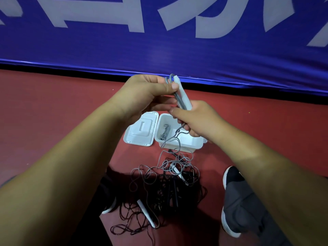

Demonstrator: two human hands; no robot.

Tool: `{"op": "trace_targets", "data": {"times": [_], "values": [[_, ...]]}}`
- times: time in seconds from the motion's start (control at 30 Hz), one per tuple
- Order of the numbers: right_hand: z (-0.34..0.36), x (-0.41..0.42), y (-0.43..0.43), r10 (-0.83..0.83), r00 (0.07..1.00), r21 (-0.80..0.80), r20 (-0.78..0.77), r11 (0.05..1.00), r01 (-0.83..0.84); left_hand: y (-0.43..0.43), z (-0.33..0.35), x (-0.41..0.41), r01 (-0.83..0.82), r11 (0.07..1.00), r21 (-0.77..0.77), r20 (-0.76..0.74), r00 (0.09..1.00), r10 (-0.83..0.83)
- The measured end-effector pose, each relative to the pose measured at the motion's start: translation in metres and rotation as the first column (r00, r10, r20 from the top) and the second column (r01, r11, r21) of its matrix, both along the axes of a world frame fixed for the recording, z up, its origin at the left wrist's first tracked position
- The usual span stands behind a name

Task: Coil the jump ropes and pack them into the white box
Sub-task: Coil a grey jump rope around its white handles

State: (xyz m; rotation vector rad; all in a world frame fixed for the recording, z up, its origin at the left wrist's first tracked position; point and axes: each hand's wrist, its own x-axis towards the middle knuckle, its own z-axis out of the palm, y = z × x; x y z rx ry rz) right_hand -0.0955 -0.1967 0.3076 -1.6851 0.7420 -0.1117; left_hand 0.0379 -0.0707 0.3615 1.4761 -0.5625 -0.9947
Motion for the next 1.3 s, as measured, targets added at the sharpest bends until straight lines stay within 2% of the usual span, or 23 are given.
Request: {"op": "trace_targets", "data": {"times": [0.1, 0.3, 0.37, 0.5, 0.57, 0.6, 0.67, 0.73, 0.87, 1.0, 1.13, 1.17, 1.23, 1.3], "values": [[-0.001, -0.002, -0.002, 0.026, 0.999, 0.064, 0.038, 0.998, -0.029, 0.000, -0.001, 0.003, -0.007, 1.000, 0.004, -0.025, 1.000, 0.007], [-0.002, -0.006, -0.006, 0.051, 0.998, 0.033, 0.034, 0.998, -0.052, 0.001, -0.002, 0.004, -0.020, 1.000, 0.001, -0.022, 1.000, 0.020], [-0.001, -0.006, -0.005, 0.016, 0.998, 0.059, 0.054, 0.998, -0.019, -0.001, -0.006, 0.005, -0.061, 0.998, 0.000, 0.021, 0.998, 0.061], [0.004, -0.005, -0.006, -0.112, 0.986, 0.173, 0.125, 0.981, 0.090, -0.006, -0.019, 0.009, -0.164, 0.986, -0.010, -0.042, 0.986, 0.164], [0.009, -0.005, -0.009, -0.119, 0.980, 0.247, 0.159, 0.966, 0.077, -0.007, -0.030, 0.010, -0.104, 0.993, 0.048, 0.057, 0.993, 0.101], [0.011, -0.006, -0.011, -0.108, 0.978, 0.278, 0.178, 0.959, 0.055, -0.006, -0.037, 0.010, -0.033, 0.994, 0.103, 0.144, 0.989, 0.018], [0.018, -0.008, -0.015, -0.082, 0.974, 0.327, 0.212, 0.945, 0.008, -0.003, -0.049, 0.007, 0.216, 0.958, 0.190, 0.237, 0.937, -0.258], [0.024, -0.010, -0.017, -0.070, 0.969, 0.369, 0.236, 0.929, -0.023, 0.001, -0.052, -0.001, 0.417, 0.880, 0.229, 0.216, 0.859, -0.463], [0.033, -0.015, -0.024, -0.077, 0.967, 0.375, 0.242, 0.927, -0.020, 0.008, -0.043, -0.008, 0.545, 0.792, 0.276, 0.239, 0.759, -0.606], [0.036, -0.021, -0.029, -0.133, 0.964, 0.340, 0.229, 0.939, 0.049, 0.010, -0.038, -0.002, 0.555, 0.765, 0.327, 0.246, 0.731, -0.636], [0.043, -0.027, -0.027, -0.160, 0.960, 0.346, 0.228, 0.936, 0.074, 0.008, -0.048, 0.007, 0.471, 0.682, 0.559, 0.405, 0.563, -0.720], [0.044, -0.028, -0.026, -0.166, 0.959, 0.352, 0.230, 0.933, 0.077, 0.008, -0.049, 0.008, 0.443, 0.676, 0.588, 0.416, 0.551, -0.723], [0.046, -0.029, -0.024, -0.172, 0.956, 0.369, 0.237, 0.926, 0.076, 0.007, -0.047, 0.009, 0.380, 0.690, 0.616, 0.464, 0.533, -0.708], [0.048, -0.029, -0.025, -0.179, 0.951, 0.393, 0.251, 0.917, 0.068, 0.006, -0.044, 0.011, 0.281, 0.731, 0.622, 0.570, 0.476, -0.669]]}}
